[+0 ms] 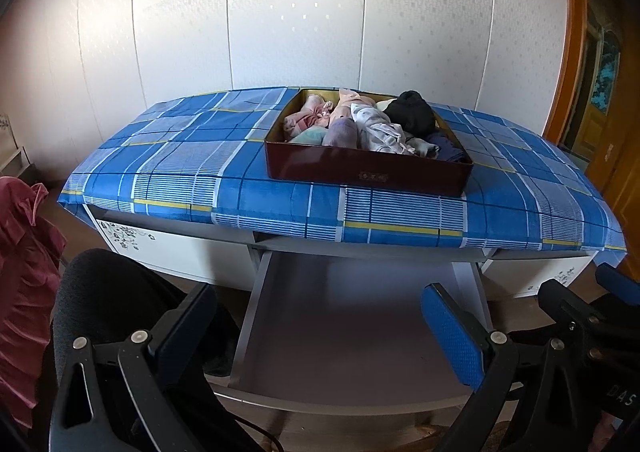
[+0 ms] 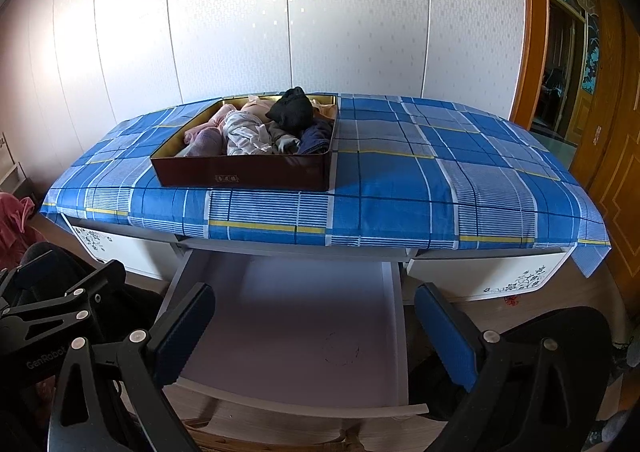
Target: Organize soft objects
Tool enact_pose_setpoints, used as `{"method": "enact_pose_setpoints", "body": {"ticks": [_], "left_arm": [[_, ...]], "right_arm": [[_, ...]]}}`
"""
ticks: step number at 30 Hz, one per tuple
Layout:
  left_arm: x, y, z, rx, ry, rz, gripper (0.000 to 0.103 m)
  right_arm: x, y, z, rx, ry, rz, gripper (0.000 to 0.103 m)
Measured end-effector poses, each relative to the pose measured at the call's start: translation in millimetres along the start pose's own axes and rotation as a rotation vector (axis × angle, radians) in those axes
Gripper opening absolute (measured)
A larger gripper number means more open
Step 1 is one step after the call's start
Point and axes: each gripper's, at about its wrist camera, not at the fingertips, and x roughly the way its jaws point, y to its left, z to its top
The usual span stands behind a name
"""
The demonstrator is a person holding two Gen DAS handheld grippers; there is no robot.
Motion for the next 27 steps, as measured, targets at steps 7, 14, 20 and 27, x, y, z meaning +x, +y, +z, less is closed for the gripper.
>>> {"method": "enact_pose_setpoints", "body": {"ticks": [7,14,20,27], "left_arm": [[-0.3,-1.2,-0.3,0.006,0.001,-0.003,0.103],[-1.3,-4.2,-0.1,0.016,-0.004,0.003,0.103],[-3.0,-6.6,0.4,0.028,-0.012,0.003,0.103],[-3.6,-7.7,0.4,0.032,-0.014,0.002,0.103]], "right_arm": [[1.4,-0.6,-0.2,-0.001,0.004,0.001,0.101],[2.8,-0.4,-0.4,-0.002,0.008,0.001,0.101],[2.8,-0.9,-0.6,-0.001,0.01,0.002,0.101],[3.8,-1.1,-0.2,-0.002,0.016,0.007,0.101]]}}
